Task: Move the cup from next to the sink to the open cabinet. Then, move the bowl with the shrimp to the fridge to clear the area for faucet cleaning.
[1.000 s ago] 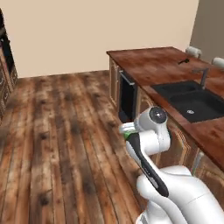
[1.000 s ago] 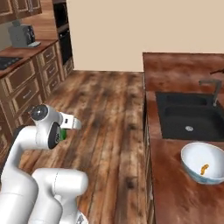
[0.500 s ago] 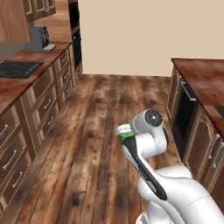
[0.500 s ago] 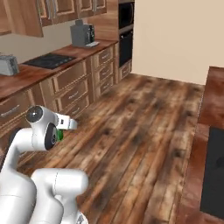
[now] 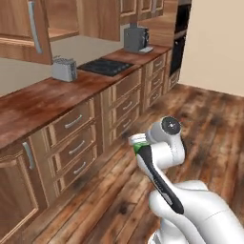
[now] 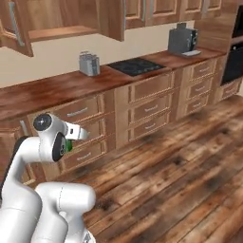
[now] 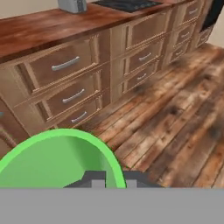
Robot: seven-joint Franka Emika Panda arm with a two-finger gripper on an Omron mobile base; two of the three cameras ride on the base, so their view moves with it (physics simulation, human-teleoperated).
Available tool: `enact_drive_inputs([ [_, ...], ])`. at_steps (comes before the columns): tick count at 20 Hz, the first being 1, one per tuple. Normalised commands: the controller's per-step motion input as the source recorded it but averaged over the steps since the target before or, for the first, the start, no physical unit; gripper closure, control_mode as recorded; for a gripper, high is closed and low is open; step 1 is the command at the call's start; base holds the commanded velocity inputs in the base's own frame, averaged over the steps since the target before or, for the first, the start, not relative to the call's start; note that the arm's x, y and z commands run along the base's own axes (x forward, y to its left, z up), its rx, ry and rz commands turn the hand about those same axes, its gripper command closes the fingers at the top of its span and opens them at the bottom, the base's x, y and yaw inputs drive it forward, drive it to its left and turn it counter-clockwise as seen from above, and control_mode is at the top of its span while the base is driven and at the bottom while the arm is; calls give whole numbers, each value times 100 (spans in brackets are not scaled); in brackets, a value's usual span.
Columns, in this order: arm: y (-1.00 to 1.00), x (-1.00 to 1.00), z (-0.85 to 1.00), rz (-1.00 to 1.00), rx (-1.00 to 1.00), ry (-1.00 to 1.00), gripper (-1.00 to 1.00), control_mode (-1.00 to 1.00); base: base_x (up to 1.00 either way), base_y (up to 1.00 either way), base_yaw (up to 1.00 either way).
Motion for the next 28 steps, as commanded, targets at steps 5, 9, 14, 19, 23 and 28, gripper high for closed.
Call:
enact_drive_inputs([
  [5, 0, 0, 0, 0, 0, 0, 100, 100, 75, -6, 73],
  [9, 0, 0, 0, 0, 0, 0, 100, 100, 100, -25, 50],
  [14, 0, 0, 0, 0, 0, 0, 100, 100, 100, -48, 12],
  [19, 0, 0, 0, 0, 0, 0, 100, 100, 100, -73, 20],
  [23, 0, 0, 0, 0, 0, 0, 100, 100, 100, -56, 24],
  [28, 0, 0, 0, 0, 0, 0, 100, 100, 91, -22, 42],
])
